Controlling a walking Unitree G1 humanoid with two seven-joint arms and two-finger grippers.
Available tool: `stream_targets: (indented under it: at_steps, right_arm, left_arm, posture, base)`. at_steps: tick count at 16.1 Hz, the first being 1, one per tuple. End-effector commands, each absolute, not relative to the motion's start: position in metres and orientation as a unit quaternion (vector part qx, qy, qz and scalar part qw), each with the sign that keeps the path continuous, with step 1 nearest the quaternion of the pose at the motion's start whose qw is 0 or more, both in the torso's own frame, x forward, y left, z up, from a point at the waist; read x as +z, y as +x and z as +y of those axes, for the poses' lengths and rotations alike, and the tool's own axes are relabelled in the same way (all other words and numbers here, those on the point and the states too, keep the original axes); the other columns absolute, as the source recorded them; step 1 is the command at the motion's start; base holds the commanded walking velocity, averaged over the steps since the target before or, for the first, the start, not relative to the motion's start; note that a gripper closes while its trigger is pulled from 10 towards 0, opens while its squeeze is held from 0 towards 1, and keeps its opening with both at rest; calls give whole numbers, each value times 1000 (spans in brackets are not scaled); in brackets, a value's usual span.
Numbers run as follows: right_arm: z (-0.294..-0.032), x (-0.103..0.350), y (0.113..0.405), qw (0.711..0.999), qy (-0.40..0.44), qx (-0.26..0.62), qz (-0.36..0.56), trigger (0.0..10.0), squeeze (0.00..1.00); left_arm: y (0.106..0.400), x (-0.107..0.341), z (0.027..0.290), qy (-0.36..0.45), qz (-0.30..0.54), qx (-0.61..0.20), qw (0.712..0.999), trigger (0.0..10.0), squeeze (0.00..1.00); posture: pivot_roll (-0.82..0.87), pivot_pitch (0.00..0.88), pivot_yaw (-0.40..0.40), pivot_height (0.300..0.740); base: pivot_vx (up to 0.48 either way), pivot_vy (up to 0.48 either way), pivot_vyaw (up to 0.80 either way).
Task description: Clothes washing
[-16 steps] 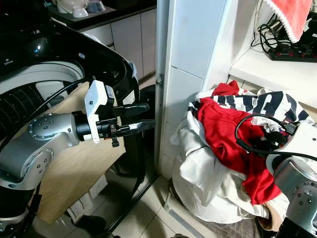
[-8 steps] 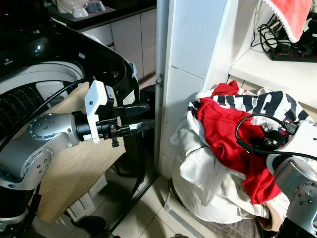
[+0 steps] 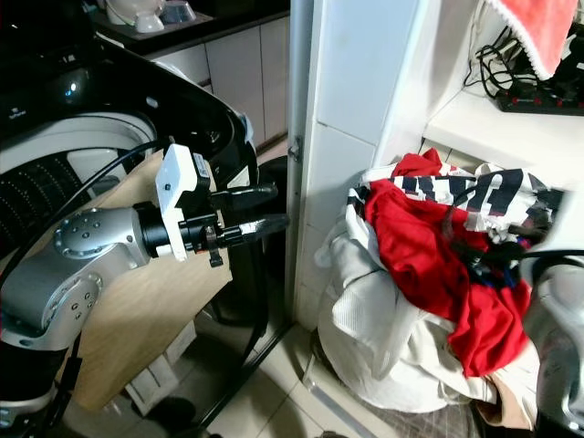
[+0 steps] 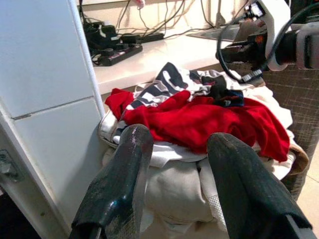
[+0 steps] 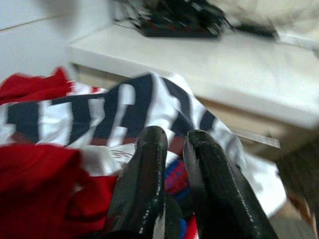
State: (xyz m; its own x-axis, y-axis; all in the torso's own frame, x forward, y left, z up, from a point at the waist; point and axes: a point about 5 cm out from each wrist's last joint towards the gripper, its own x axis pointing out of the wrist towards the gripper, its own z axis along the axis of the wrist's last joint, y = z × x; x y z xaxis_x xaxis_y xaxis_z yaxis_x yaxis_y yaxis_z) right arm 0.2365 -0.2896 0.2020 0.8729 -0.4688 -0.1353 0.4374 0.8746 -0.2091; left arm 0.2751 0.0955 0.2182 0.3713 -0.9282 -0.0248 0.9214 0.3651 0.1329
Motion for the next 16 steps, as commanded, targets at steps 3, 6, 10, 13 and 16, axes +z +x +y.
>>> stream_targets:
  at_steps: [3, 6, 10, 13, 16]
  right_arm:
    - [-277, 210, 239, 972, -94, -206, 53, 0, 0]
    - [-281, 197, 239, 972, -39, -216, 85, 10000, 1000]
    - [-285, 190, 237, 968, -4, -232, 96, 10000, 1000]
    - [-289, 185, 236, 964, 0, -241, 108, 10000, 1000]
    - [-291, 183, 236, 963, 13, -244, 111, 10000, 1000]
  left_arm:
    - [275, 221, 95, 69, -36, -556, 828, 10000, 0]
    - [272, 219, 93, 66, -28, -569, 819, 10000, 0]
    - [269, 217, 89, 62, -23, -577, 814, 10000, 0]
    - [269, 215, 89, 59, -17, -579, 813, 10000, 0]
    - [267, 214, 88, 54, -12, -586, 808, 10000, 0]
  posture:
    - [-110, 0, 6, 740]
    - [-113, 0, 8, 740]
    - [-110, 0, 9, 740]
    - [-111, 0, 9, 740]
    - [-111, 0, 9, 740]
  base:
    - [0, 0, 0]
    - [0, 0, 0]
    - [0, 0, 0]
    - [0, 0, 0]
    - [0, 0, 0]
